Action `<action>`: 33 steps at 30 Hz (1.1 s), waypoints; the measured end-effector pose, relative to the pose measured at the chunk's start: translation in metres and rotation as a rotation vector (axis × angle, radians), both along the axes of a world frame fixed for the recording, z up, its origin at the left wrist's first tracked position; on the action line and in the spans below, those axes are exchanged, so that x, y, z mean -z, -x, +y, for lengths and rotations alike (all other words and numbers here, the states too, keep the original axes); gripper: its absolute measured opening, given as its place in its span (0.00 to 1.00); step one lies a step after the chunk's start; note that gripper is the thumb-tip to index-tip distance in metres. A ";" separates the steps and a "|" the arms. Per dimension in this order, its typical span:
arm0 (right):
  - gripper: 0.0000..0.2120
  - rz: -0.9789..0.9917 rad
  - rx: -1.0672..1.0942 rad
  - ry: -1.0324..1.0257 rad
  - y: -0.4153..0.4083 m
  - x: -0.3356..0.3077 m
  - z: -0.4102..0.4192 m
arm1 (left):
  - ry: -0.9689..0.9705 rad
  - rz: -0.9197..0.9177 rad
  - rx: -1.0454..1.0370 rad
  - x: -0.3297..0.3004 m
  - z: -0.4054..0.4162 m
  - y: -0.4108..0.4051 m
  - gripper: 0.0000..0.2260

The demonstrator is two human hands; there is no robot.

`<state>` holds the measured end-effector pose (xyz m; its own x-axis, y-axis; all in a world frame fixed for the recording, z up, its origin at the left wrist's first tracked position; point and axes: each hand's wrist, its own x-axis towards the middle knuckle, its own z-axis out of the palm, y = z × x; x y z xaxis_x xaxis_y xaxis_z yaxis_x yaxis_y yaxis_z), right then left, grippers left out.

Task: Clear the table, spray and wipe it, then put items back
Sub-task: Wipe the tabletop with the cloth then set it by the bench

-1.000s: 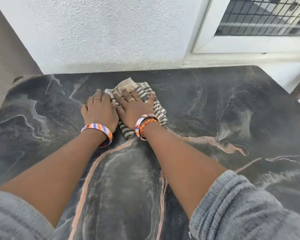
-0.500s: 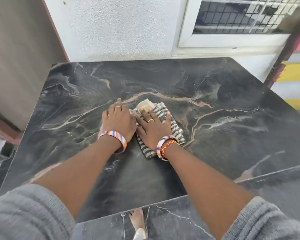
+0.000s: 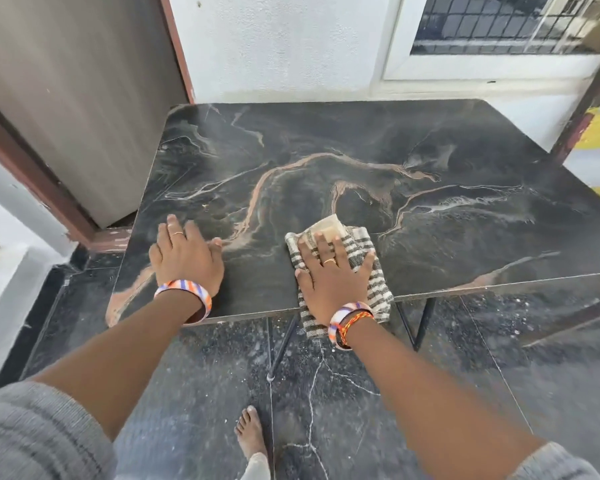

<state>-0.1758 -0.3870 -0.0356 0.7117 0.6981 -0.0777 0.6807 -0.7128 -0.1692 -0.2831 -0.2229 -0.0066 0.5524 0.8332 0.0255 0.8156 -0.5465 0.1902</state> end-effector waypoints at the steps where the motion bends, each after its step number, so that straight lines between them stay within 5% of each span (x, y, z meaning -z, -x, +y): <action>1: 0.25 -0.002 0.001 -0.007 0.009 0.001 0.004 | 0.027 0.009 -0.068 0.002 0.006 0.013 0.25; 5: 0.25 -0.002 -0.065 -0.073 0.053 0.002 0.029 | 0.077 0.063 -0.192 0.004 0.031 0.050 0.28; 16: 0.24 0.067 -0.432 -0.118 0.121 -0.004 0.099 | 0.136 -0.026 -0.092 0.006 0.069 0.069 0.22; 33: 0.27 0.063 0.279 0.007 -0.093 0.000 0.165 | 0.298 -0.165 -0.160 0.009 0.191 -0.054 0.22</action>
